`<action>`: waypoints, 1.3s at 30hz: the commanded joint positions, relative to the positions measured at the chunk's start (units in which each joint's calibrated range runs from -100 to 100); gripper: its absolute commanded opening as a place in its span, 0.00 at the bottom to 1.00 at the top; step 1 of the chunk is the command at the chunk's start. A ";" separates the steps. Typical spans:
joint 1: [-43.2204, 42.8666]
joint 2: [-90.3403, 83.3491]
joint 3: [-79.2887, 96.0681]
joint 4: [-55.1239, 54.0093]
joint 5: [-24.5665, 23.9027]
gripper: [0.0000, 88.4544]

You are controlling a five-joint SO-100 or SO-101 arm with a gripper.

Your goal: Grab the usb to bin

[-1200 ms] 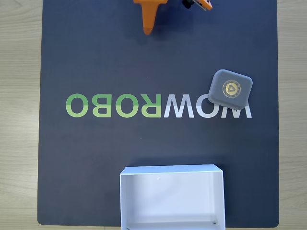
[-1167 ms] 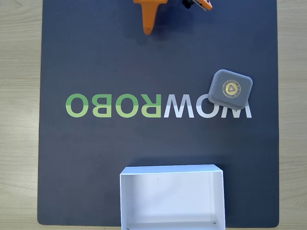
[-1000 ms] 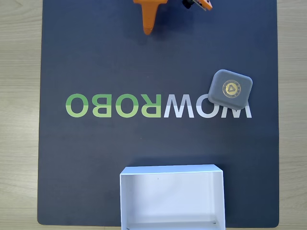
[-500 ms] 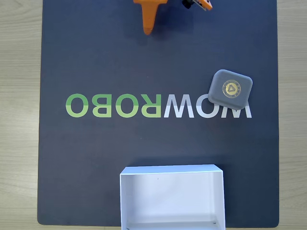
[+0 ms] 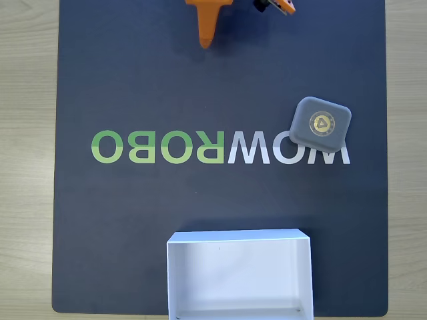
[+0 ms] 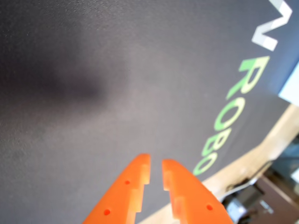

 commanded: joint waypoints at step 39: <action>-0.10 14.62 -2.44 -11.43 0.15 0.04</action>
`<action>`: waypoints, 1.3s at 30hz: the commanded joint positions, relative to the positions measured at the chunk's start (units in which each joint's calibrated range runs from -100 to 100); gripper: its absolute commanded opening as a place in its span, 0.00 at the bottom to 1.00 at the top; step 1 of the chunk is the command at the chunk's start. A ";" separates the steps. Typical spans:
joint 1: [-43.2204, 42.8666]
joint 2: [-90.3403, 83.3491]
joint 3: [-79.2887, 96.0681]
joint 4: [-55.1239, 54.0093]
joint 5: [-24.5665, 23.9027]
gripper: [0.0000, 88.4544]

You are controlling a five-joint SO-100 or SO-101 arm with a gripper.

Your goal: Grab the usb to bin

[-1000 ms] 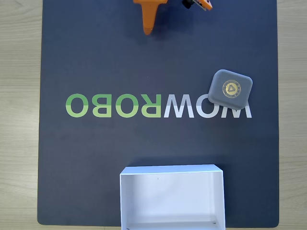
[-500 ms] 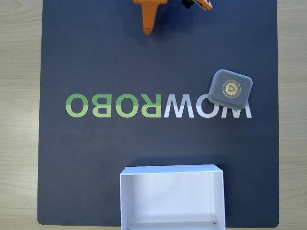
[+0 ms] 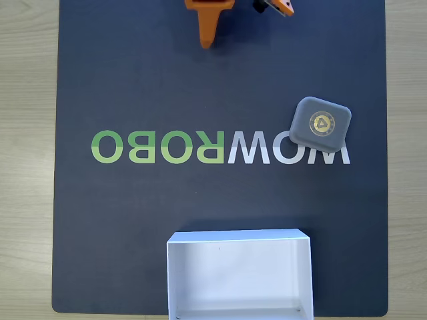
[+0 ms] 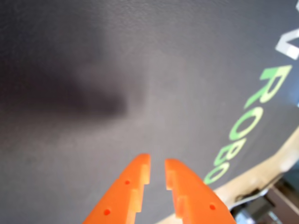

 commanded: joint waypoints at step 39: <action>-18.12 91.05 -87.80 -12.19 -0.59 0.04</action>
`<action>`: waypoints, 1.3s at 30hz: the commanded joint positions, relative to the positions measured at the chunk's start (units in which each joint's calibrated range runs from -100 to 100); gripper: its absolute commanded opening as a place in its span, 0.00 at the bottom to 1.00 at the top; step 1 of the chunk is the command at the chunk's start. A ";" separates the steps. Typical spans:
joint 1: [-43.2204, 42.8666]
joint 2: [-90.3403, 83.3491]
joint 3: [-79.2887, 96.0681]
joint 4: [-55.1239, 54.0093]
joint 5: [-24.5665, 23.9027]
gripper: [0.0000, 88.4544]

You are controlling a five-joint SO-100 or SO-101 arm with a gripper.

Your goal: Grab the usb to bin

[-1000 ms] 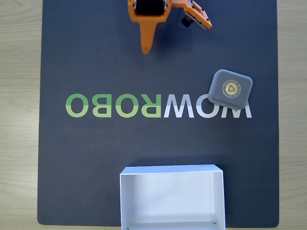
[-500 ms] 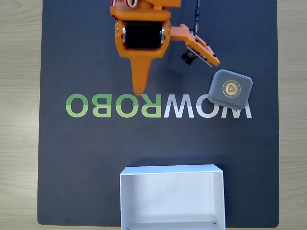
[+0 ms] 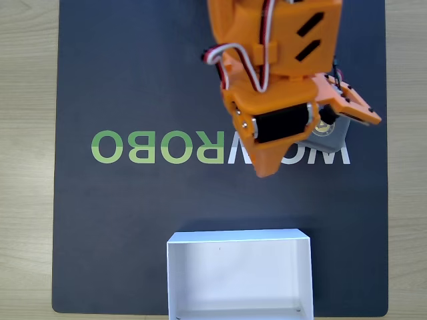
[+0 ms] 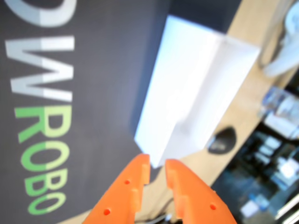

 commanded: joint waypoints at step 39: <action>-14.28 17.48 -28.33 28.72 20.55 0.04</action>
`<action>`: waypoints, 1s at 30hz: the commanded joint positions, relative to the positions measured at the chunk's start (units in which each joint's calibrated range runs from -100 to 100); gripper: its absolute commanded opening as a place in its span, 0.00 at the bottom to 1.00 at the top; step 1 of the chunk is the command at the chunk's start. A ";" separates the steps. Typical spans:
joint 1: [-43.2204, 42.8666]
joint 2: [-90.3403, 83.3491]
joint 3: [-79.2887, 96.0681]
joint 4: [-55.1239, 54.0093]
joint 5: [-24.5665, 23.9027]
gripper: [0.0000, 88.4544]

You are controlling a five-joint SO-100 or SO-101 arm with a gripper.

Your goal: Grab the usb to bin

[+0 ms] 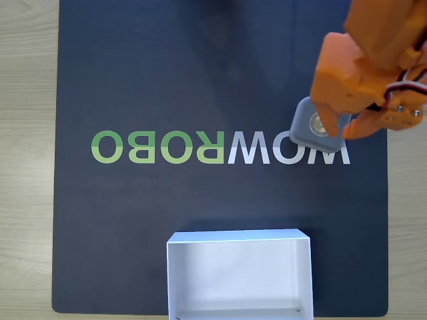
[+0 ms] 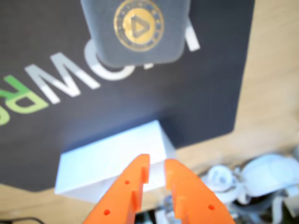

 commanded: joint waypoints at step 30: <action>1.07 14.41 -14.13 19.01 -3.15 0.37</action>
